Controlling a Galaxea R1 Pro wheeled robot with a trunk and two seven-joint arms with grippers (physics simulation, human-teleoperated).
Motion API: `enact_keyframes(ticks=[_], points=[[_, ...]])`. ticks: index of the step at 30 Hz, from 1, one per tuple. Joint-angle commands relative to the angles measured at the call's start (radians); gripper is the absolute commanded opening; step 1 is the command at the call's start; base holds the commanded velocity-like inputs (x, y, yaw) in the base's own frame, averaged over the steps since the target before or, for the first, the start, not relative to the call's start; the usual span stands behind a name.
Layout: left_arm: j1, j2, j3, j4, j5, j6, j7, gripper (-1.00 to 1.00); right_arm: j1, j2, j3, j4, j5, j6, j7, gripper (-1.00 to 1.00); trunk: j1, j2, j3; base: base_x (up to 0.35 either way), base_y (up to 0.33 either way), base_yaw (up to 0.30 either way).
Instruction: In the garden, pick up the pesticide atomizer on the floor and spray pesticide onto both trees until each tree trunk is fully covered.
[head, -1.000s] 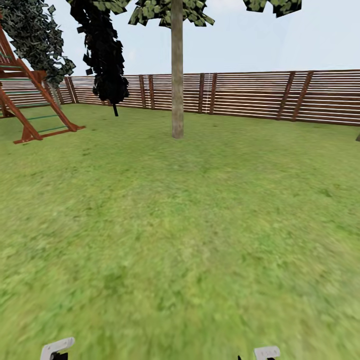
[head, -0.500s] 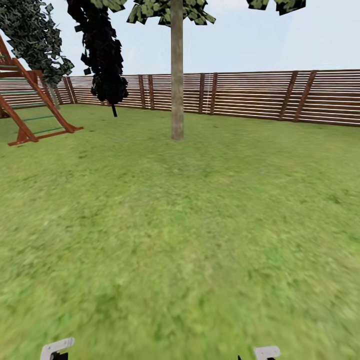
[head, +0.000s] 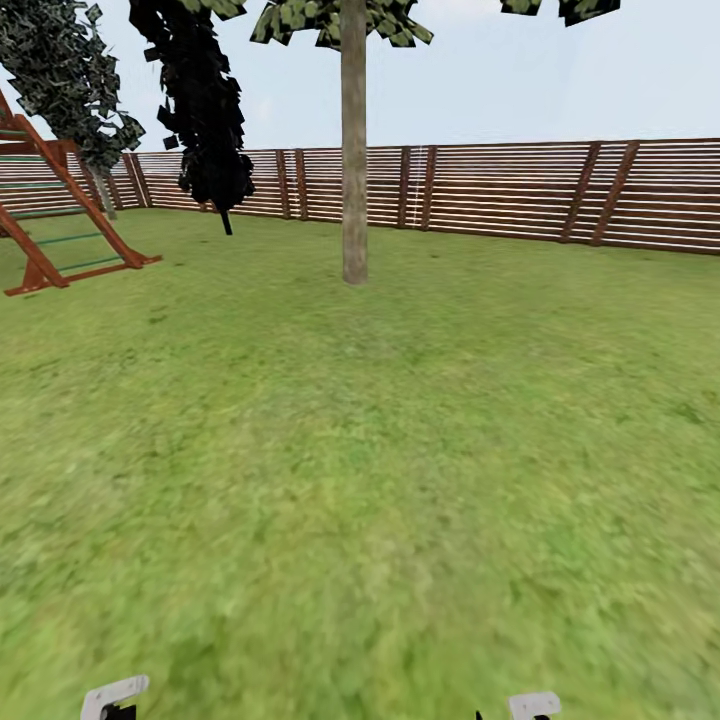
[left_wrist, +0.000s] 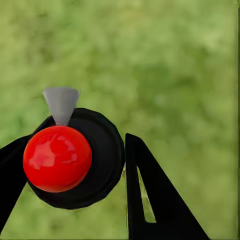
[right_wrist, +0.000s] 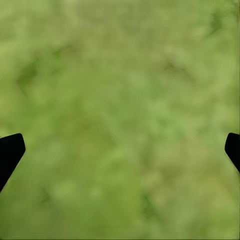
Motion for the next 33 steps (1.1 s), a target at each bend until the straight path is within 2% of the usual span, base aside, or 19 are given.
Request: enact_keyframes(ticks=[1, 33], points=[[0.0, 0.0, 0.0, 0.0, 0.0, 0.0, 0.0, -1.0, 0.0, 0.0, 0.0, 0.0, 0.0, 0.0, 0.0, 1.0, 0.0, 0.0, 0.0, 0.341, 0.0, 0.0], [0.0, 0.0, 0.0, 0.0, 0.0, 0.0, 0.0, -1.0, 0.0, 0.0, 0.0, 0.0, 0.0, 0.0, 0.0, 1.0, 0.0, 0.0, 0.0, 0.341, 0.0, 0.0]])
